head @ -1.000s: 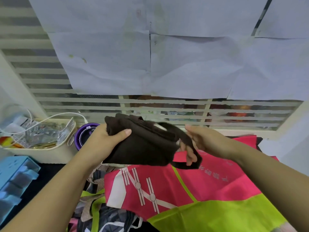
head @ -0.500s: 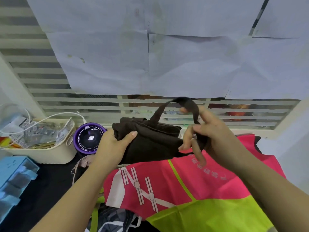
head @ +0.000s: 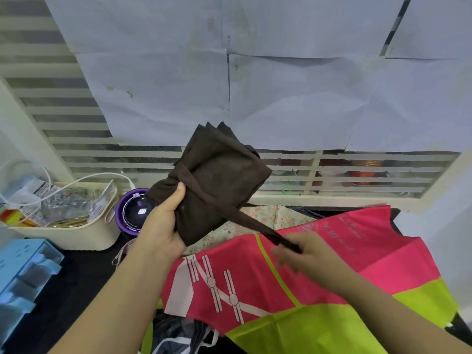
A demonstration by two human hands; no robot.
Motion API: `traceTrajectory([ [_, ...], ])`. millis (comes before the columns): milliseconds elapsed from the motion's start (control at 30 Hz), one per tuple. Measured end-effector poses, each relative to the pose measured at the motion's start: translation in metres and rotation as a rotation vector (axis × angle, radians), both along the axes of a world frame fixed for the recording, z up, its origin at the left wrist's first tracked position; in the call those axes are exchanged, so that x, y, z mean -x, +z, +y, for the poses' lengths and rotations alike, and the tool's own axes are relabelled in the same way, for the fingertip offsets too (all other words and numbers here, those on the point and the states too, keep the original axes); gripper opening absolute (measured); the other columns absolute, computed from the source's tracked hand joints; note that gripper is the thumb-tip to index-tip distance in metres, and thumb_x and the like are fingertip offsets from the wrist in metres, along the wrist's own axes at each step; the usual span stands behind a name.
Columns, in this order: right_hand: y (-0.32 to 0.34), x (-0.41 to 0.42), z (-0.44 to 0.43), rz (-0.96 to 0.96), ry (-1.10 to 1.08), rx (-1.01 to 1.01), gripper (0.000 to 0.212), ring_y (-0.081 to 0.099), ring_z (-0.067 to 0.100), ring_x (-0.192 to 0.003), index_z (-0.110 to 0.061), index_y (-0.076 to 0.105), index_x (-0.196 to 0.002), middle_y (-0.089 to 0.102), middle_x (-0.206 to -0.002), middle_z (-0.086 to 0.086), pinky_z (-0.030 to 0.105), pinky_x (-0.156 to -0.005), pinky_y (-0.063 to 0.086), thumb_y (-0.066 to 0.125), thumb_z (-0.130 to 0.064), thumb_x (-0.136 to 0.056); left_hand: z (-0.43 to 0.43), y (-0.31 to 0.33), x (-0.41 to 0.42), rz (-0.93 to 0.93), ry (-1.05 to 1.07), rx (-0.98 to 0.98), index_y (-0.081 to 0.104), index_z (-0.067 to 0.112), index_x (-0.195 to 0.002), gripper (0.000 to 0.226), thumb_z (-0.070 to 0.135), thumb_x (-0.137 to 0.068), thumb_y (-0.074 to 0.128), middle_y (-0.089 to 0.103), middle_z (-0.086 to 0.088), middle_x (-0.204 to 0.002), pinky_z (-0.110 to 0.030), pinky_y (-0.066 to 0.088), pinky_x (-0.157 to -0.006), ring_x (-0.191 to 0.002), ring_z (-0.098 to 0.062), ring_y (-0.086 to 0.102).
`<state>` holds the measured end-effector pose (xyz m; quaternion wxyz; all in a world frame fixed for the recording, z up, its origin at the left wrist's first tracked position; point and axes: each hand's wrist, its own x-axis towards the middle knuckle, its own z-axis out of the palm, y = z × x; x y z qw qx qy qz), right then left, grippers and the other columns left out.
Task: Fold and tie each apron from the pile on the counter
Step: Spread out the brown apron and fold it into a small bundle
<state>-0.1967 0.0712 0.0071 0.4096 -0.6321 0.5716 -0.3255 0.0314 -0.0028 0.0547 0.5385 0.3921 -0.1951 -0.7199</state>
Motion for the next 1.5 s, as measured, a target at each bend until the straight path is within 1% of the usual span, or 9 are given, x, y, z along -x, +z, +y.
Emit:
traceTrajectory([
  [200,0.009,0.009,-0.009,-1.432,-0.415,-0.231,0.044,0.038,0.010,-0.039,-0.018,0.048,-0.049,0.030,-0.040,-0.007,0.028,-0.052,0.053,0.089,-0.019,-0.035,0.001,-0.007,-0.003,0.050,0.020,-0.084,0.066,0.009,-0.100,0.020,0.025,-0.094,0.056,0.075,-0.010,-0.088,-0.040,0.060,-0.054,-0.073,-0.024,0.073],
  [300,0.011,-0.001,-0.009,-1.771,-0.490,-0.249,0.020,0.046,0.005,-0.041,-0.004,0.067,-0.084,0.051,-0.051,-0.008,0.034,-0.063,0.060,0.067,-0.012,-0.065,0.002,-0.011,0.003,0.094,0.028,-0.127,0.065,0.008,-0.101,0.021,0.026,-0.094,0.056,0.075,-0.012,-0.086,-0.039,0.058,-0.050,-0.071,-0.026,0.073],
  [433,0.003,-0.012,-0.013,-1.882,-0.413,-0.173,0.067,0.071,0.015,-0.090,-0.001,0.049,-0.126,0.070,-0.107,0.018,0.037,-0.063,0.060,0.069,0.011,-0.064,0.004,-0.014,0.012,0.113,0.009,-0.142,0.065,0.007,-0.096,0.025,0.028,-0.096,0.053,0.074,-0.012,-0.082,-0.037,0.056,-0.045,-0.066,-0.027,0.072],
  [533,-0.002,-0.012,-0.019,-1.813,-0.324,-0.129,0.101,0.069,0.018,-0.097,-0.006,0.057,-0.123,0.066,-0.114,0.025,0.034,-0.060,0.059,0.087,0.013,-0.028,0.007,-0.018,0.016,0.090,-0.013,-0.153,0.066,0.009,-0.107,0.026,0.030,-0.094,0.056,0.074,-0.012,-0.099,-0.041,0.059,-0.054,-0.076,-0.028,0.073],
  [667,0.006,0.004,-0.014,-1.020,-0.099,-0.308,0.049,0.063,0.028,-0.054,-0.001,0.076,-0.085,0.069,-0.076,0.022,0.030,-0.047,0.053,0.083,-0.029,-0.046,0.007,-0.016,0.011,0.019,-0.008,-0.058,0.066,0.015,-0.106,0.018,0.023,-0.095,0.054,0.075,-0.008,-0.094,-0.038,0.059,-0.053,-0.077,-0.025,0.073],
  [800,0.007,0.013,-0.017,-0.301,0.076,-0.330,0.047,0.069,0.026,-0.097,-0.019,0.060,-0.124,0.071,-0.111,0.003,0.038,-0.091,0.050,0.064,-0.039,-0.081,0.007,-0.014,0.006,-0.120,-0.089,0.082,0.066,0.013,-0.112,0.026,0.018,-0.088,0.058,0.073,-0.008,-0.105,-0.038,0.059,-0.074,-0.094,-0.023,0.071],
  [967,0.035,0.000,-0.023,-0.248,0.121,-0.117,0.078,0.058,0.004,-0.116,-0.029,0.051,-0.130,0.062,-0.125,-0.015,0.026,-0.095,0.046,0.076,-0.055,-0.060,0.008,-0.011,0.007,-0.258,-0.225,0.173,0.065,0.012,-0.114,0.034,0.021,-0.081,0.059,0.072,-0.008,-0.108,-0.040,0.053,-0.087,-0.102,-0.025,0.068],
  [1333,0.062,-0.009,-0.020,-0.136,0.025,-0.036,0.022,0.067,-0.002,-0.087,-0.031,0.067,-0.100,0.072,-0.093,-0.018,0.012,-0.074,0.051,0.070,-0.030,-0.079,0.015,-0.007,0.002,-0.734,-0.189,0.385,0.066,0.023,-0.109,0.031,0.030,-0.079,0.067,0.073,0.007,-0.101,-0.038,0.050,-0.092,-0.098,-0.011,0.068],
  [1500,0.064,-0.003,-0.016,-0.131,-0.036,0.012,0.018,0.067,0.002,-0.086,-0.029,0.069,-0.096,0.073,-0.091,-0.012,0.018,-0.075,0.052,0.067,-0.015,-0.086,0.021,-0.011,-0.004,-0.349,-0.521,0.243,0.066,0.013,-0.113,0.054,0.019,-0.064,0.087,0.071,-0.007,-0.109,-0.031,0.057,-0.080,-0.105,-0.024,0.067],
])
